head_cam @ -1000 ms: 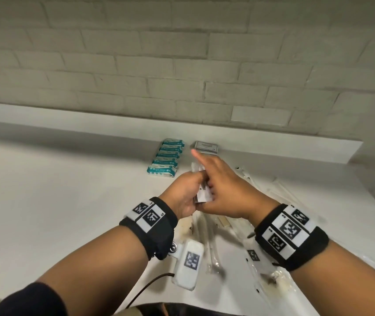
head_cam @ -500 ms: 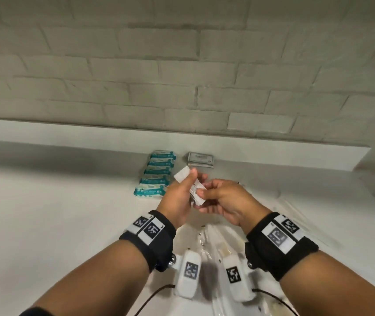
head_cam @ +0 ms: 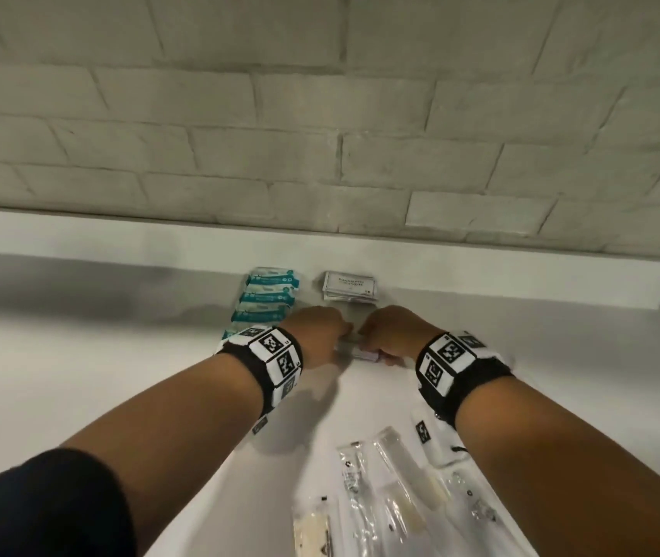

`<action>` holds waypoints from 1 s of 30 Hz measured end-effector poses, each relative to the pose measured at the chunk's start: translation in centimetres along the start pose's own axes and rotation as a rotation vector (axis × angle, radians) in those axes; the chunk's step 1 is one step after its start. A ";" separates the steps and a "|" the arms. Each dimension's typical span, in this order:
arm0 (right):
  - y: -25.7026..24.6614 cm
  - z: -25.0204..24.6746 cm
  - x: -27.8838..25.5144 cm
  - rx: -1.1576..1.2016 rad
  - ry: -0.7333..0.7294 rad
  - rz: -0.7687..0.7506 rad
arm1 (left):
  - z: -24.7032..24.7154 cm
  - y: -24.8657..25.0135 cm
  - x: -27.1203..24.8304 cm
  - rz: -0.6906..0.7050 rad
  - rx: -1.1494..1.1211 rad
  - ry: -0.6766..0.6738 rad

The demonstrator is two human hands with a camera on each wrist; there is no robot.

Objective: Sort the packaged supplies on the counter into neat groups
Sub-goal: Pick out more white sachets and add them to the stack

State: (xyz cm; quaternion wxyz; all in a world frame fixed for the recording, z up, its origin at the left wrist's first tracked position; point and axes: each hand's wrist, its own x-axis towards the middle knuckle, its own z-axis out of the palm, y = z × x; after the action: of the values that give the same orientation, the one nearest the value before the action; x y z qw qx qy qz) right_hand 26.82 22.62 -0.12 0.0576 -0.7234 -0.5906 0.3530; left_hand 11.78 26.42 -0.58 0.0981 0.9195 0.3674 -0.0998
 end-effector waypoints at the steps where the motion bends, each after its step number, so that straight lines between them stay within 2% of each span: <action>1: 0.0 -0.3 0.1 -0.035 0.010 -0.025 | -0.1 -0.3 0.4 -0.009 -0.005 0.000; 6: 0.4 -0.6 1.2 -0.307 0.038 -0.124 | -0.4 -1.6 2.0 -0.065 -0.146 0.022; 17: 0.2 -0.1 2.6 -0.256 0.130 -0.117 | -0.6 -2.2 3.5 -0.050 -0.172 0.039; 25: 0.4 0.1 3.1 -0.264 0.130 -0.102 | -0.5 -2.3 3.8 -0.073 -0.181 0.025; 30: 0.6 -0.3 2.7 -0.265 0.098 -0.059 | -0.1 -2.2 3.3 -0.143 -0.139 0.080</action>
State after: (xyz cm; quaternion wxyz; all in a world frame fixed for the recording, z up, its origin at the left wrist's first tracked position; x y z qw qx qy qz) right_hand 27.63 24.97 -1.44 0.0006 -0.7232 -0.6497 0.2343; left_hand 12.58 30.21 -1.61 0.1394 0.8852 0.4416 -0.0442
